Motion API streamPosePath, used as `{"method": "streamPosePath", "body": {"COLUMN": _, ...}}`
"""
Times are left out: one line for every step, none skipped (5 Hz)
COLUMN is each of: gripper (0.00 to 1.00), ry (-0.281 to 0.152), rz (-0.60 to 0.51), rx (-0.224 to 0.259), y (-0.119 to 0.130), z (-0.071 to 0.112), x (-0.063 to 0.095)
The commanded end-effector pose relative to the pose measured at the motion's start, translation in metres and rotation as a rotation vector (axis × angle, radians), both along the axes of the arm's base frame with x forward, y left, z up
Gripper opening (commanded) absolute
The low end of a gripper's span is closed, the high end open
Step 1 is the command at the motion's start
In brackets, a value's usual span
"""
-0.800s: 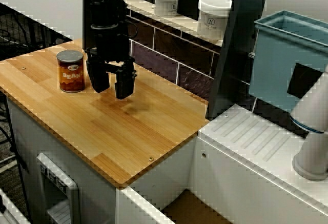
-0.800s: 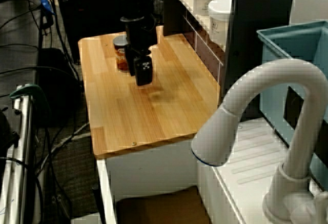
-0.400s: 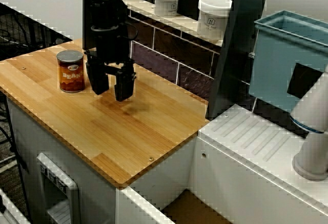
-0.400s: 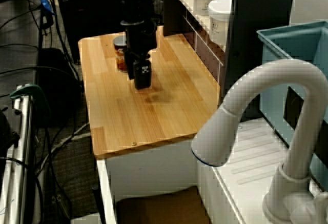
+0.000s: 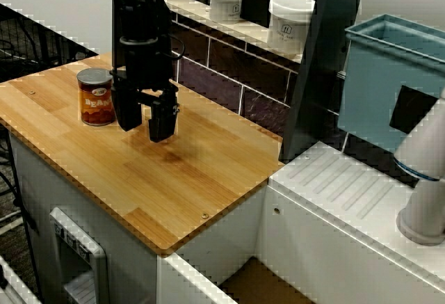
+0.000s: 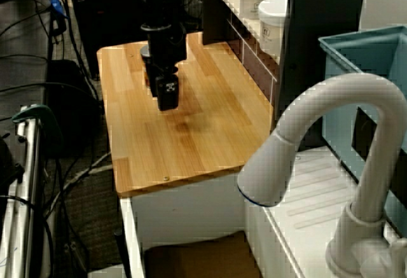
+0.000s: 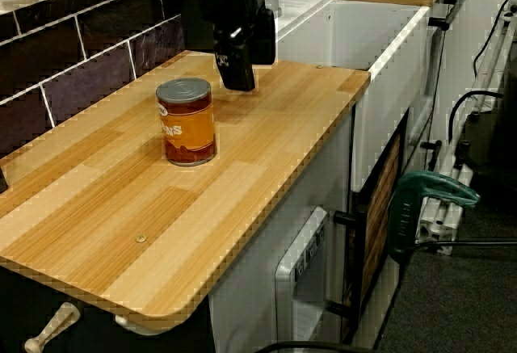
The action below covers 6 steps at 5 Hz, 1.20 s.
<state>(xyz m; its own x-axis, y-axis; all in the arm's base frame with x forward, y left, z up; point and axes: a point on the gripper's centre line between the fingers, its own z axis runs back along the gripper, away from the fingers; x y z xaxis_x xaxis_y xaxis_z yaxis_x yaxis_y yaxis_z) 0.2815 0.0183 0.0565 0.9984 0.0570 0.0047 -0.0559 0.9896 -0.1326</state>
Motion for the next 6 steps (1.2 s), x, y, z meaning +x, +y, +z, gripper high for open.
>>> {"method": "streamPosePath", "body": {"gripper": 1.00, "ry": -0.125, "rz": -0.052, "rx": 0.072, "y": 0.021, "z": 0.027, "x": -0.010}}
{"method": "streamPosePath", "body": {"gripper": 1.00, "ry": -0.122, "rz": -0.119, "rx": 0.100, "y": 0.040, "z": 0.048, "x": -0.017}}
{"method": "streamPosePath", "body": {"gripper": 1.00, "ry": -0.099, "rz": -0.163, "rx": 0.065, "y": 0.064, "z": 0.061, "x": -0.019}}
{"method": "streamPosePath", "body": {"gripper": 1.00, "ry": -0.109, "rz": -0.165, "rx": 0.061, "y": 0.087, "z": 0.075, "x": -0.016}}
{"method": "streamPosePath", "body": {"gripper": 1.00, "ry": -0.122, "rz": -0.126, "rx": 0.063, "y": 0.113, "z": 0.077, "x": -0.016}}
{"method": "streamPosePath", "body": {"gripper": 1.00, "ry": -0.159, "rz": -0.039, "rx": 0.082, "y": 0.129, "z": 0.071, "x": -0.016}}
